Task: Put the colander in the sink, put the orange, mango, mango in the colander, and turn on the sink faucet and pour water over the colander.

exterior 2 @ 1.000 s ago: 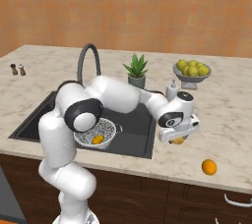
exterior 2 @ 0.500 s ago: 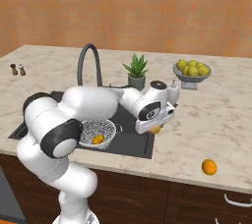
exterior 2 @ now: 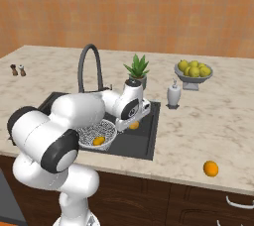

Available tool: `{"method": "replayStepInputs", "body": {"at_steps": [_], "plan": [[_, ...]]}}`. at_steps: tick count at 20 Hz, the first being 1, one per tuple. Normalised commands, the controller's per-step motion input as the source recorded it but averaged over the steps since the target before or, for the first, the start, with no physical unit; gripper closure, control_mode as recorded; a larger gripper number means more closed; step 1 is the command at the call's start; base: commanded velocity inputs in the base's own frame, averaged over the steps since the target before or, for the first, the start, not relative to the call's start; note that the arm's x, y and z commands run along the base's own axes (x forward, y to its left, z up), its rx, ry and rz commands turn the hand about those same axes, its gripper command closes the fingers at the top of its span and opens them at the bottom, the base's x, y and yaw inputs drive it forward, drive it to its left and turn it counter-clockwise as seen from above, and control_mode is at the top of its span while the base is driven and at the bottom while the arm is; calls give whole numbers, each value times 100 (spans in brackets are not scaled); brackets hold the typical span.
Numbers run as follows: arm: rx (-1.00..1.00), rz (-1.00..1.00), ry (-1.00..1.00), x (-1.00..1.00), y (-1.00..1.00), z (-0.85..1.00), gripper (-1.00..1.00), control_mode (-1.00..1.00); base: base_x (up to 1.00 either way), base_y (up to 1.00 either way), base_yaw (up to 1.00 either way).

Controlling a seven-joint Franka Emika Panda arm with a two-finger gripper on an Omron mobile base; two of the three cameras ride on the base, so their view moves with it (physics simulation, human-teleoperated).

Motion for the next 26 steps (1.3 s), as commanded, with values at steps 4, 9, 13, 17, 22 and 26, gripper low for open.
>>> {"method": "replayStepInputs", "body": {"at_steps": [4, 9, 13, 17, 22, 26], "plan": [[0, 22, 0, 14, 67, -14, 100, -100, 0, 0, 0], [4, 21, 0, 20, 46, -17, 100, -100, 0, 0, 0], [6, 16, 0, 5, 39, -24, 100, -100, 0, 0, 0], [16, 12, 0, 3, 28, -15, 100, -100, 0, 0, 0], [9, 2, 2, 9, 38, -7, 100, -100, 0, 0, 0], [3, 0, 2, 1, 42, -15, 100, -100, 0, 0, 0]]}}
